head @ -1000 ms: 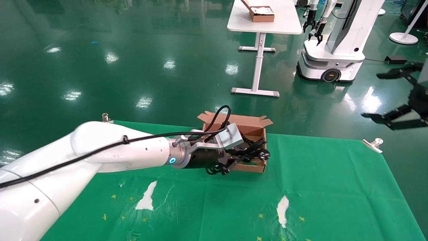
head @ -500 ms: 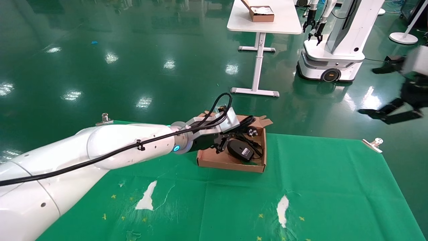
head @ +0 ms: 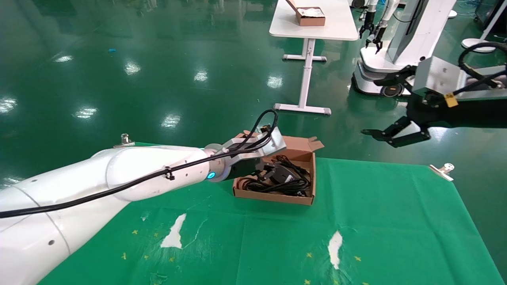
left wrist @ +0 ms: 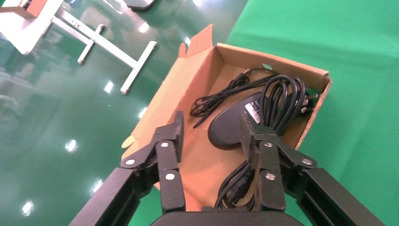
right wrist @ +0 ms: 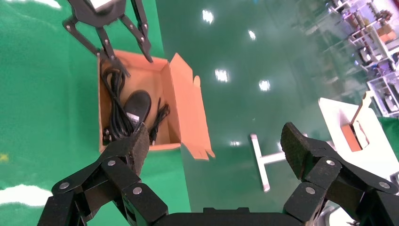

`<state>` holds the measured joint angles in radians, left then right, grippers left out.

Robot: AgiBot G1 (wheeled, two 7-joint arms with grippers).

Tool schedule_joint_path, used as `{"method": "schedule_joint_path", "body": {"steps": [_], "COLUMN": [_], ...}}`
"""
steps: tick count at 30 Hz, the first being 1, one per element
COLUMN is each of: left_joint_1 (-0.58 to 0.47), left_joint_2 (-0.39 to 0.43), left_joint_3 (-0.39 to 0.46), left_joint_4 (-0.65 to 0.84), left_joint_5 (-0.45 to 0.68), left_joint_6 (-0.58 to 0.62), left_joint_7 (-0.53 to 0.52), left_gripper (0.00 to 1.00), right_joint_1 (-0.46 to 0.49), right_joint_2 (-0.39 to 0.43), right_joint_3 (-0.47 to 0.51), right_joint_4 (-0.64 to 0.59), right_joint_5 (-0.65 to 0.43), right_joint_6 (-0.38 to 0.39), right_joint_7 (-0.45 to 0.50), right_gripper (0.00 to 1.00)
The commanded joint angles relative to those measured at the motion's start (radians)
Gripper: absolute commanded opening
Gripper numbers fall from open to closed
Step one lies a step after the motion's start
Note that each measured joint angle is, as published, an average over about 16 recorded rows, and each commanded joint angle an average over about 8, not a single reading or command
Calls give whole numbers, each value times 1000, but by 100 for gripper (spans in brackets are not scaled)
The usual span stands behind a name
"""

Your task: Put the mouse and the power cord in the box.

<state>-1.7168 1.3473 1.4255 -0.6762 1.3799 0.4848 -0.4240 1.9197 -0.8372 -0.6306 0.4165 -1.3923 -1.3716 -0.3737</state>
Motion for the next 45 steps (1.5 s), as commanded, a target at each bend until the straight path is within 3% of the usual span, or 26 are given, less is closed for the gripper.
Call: {"method": "schedule_joint_path", "body": {"steps": [1, 45], "left_joint_1": [5, 490], "left_joint_2": [-7, -561], "left_joint_3": [-5, -873], "left_joint_4": [-8, -464], "left_joint_5": [-6, -495], "left_joint_6": [5, 770], "left_joint_7": [0, 180], "left_gripper": [100, 100], "right_joint_1": [-11, -622], "right_joint_2": [-2, 165], "right_joint_3": [5, 259], "right_joint_4": [11, 639], "right_joint_5": [11, 488], "right_joint_6": [-8, -93], "right_joint_7": [2, 412], "right_gripper": [100, 100]}}
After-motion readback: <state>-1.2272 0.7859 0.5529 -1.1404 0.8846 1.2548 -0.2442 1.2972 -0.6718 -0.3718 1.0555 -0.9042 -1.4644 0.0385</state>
